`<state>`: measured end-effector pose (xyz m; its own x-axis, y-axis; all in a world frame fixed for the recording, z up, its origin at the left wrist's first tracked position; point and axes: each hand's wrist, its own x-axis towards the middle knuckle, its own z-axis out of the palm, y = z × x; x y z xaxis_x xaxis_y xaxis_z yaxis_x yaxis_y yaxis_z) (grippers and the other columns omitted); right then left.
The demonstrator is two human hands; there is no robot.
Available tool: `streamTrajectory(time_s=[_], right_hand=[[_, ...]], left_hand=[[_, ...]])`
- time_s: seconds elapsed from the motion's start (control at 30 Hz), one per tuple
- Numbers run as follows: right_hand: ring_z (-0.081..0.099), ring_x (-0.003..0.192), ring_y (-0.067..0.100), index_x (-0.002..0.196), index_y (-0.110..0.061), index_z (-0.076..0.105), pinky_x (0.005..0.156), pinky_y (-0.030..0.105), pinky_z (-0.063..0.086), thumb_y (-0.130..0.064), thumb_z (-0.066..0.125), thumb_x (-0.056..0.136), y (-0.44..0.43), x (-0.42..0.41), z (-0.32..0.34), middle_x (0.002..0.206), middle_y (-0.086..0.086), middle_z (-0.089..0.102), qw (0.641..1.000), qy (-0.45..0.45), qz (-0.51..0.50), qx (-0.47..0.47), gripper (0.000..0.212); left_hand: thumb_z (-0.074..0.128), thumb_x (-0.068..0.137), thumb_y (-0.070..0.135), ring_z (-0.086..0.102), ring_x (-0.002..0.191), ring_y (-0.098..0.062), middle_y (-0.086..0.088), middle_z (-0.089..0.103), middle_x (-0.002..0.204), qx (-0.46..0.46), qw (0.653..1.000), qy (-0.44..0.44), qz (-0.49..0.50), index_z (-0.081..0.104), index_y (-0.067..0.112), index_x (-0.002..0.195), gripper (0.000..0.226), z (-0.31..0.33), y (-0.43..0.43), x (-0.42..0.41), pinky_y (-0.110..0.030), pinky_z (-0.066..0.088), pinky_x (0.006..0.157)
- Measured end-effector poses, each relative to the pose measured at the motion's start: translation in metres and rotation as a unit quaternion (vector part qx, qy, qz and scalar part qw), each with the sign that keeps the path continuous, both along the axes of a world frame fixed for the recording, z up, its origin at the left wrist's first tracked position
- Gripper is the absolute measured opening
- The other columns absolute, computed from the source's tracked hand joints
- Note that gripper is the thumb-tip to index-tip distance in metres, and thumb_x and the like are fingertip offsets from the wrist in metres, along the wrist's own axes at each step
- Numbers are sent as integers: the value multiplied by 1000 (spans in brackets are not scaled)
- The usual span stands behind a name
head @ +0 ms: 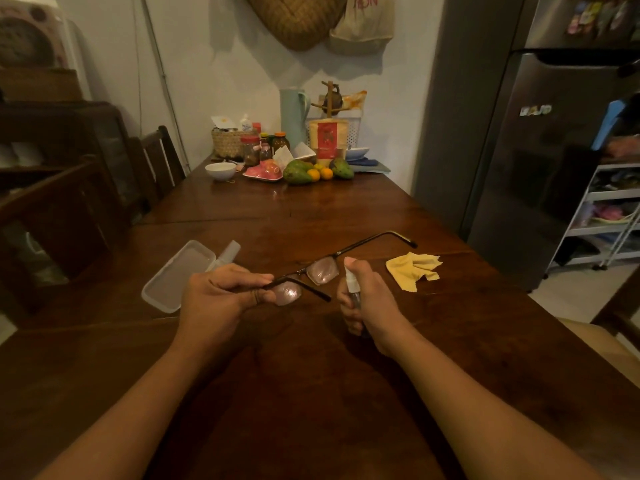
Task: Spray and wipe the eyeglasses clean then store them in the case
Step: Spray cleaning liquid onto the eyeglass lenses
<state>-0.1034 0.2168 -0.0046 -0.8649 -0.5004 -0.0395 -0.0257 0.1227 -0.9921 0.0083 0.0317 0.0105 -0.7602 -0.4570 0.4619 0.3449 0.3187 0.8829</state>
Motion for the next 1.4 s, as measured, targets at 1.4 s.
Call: streamTrajectory(time_s=[1.4], right_hand=[[26,39,15,53,-16,40,47,27,23,-45,35,101,-22,28,4,43,-3,34,997,10,70,24,56]], left_hand=[[76,52,6,71,77,-8,-16,69,80,-11,999,25,16,72,-10,85,37,0,9,1,-16,54,69]])
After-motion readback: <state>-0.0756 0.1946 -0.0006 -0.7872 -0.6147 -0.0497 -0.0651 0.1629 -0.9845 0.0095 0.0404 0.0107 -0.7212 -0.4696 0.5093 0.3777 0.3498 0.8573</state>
